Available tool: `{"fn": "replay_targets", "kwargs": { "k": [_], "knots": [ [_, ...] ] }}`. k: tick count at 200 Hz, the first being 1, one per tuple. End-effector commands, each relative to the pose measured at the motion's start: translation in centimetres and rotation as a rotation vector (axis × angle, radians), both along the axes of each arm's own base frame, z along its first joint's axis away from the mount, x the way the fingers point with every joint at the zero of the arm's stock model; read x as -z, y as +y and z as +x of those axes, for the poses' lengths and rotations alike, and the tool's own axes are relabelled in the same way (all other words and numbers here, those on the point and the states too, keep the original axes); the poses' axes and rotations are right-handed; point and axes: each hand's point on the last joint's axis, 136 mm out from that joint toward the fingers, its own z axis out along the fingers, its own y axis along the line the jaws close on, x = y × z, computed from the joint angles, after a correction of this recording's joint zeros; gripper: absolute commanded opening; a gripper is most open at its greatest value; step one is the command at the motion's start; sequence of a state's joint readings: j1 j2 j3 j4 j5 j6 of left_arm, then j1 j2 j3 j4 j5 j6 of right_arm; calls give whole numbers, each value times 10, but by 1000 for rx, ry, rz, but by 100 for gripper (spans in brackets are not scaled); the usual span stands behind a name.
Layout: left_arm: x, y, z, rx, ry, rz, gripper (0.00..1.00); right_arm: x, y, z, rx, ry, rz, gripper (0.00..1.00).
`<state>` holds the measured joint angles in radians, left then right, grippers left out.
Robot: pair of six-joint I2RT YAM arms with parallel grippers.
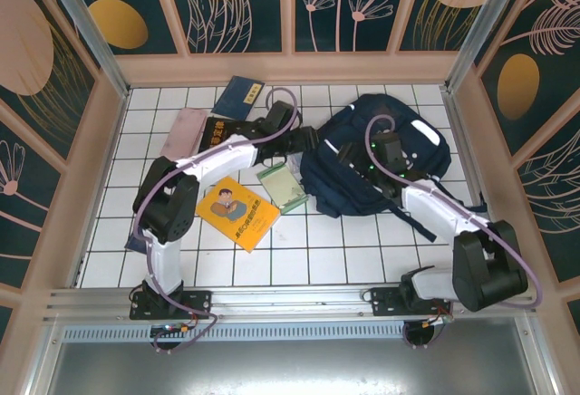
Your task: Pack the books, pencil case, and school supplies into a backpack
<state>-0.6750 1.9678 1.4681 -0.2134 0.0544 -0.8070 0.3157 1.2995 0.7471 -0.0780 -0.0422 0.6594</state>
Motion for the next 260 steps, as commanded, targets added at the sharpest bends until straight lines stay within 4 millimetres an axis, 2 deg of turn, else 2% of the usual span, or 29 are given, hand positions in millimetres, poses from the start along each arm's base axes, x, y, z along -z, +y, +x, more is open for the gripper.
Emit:
{"fn": "replay_targets", "kwargs": {
  "k": [1,14,34,41,46,67,88,100,124,154,177,195,216,226,260],
  "knots": [
    [1,-31,-27,43,58,-95,81,1,-27,-6,34,8,-60,99],
    [5,-43,-40,54,83,-81,81,-1,-38,-10,60,6,-75,99],
    [25,-45,-56,45,134,-42,75,-7,-48,-18,79,-11,-94,99],
    [31,-42,-58,37,142,-30,67,-10,-50,-20,81,-21,-93,99],
    [34,-39,-57,27,143,-17,58,-11,-51,-22,81,-28,-94,99],
    [33,-19,-47,-13,97,111,28,-12,-55,-28,84,-28,-100,99],
    [31,9,-31,-40,71,232,9,-13,-59,-32,98,-20,-114,99],
    [30,29,-19,-58,65,282,4,-15,-61,-36,102,-28,-115,99],
    [27,59,4,-39,20,355,5,-17,-63,-40,106,-31,-114,99],
    [29,80,35,25,-47,472,8,-15,-62,-44,112,-11,-92,99],
    [31,92,58,38,-68,517,18,-9,-60,-48,118,13,-61,99],
    [23,96,68,32,-91,531,37,-2,-59,-50,122,32,-21,94],
    [3,86,64,39,-106,449,50,6,-56,-53,113,53,44,83],
    [-6,82,57,36,-105,396,55,10,-57,-55,118,65,58,81],
    [-28,64,20,45,-120,273,58,33,-75,-66,206,141,57,75]
  ]
}}
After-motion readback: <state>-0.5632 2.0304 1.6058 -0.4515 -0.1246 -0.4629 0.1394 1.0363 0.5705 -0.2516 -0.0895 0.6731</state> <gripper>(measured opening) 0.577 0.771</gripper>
